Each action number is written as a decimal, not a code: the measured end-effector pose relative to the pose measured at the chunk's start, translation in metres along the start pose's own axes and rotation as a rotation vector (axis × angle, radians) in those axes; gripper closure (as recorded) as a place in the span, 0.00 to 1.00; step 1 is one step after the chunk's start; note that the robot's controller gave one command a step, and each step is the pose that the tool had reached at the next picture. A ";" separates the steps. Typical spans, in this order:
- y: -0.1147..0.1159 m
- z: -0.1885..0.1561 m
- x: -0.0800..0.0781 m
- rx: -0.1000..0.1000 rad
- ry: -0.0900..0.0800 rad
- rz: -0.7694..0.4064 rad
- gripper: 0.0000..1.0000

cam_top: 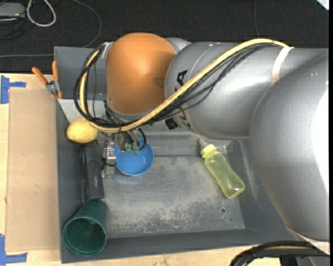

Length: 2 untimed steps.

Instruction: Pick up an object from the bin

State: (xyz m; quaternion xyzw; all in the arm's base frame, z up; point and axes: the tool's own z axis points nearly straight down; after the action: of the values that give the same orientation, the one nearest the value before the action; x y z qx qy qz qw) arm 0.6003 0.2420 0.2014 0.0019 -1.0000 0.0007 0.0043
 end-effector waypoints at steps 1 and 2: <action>-0.002 -0.005 -0.002 -0.002 -0.008 0.005 0.00; -0.075 0.137 0.000 0.003 0.003 -0.122 0.00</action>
Offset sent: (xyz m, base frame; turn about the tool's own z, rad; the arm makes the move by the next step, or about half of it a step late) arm 0.0006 -0.0722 -0.1314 -0.1252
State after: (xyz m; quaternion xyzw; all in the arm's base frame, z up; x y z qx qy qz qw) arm 0.5993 0.1667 0.0645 0.0630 -0.9980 0.0018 0.0060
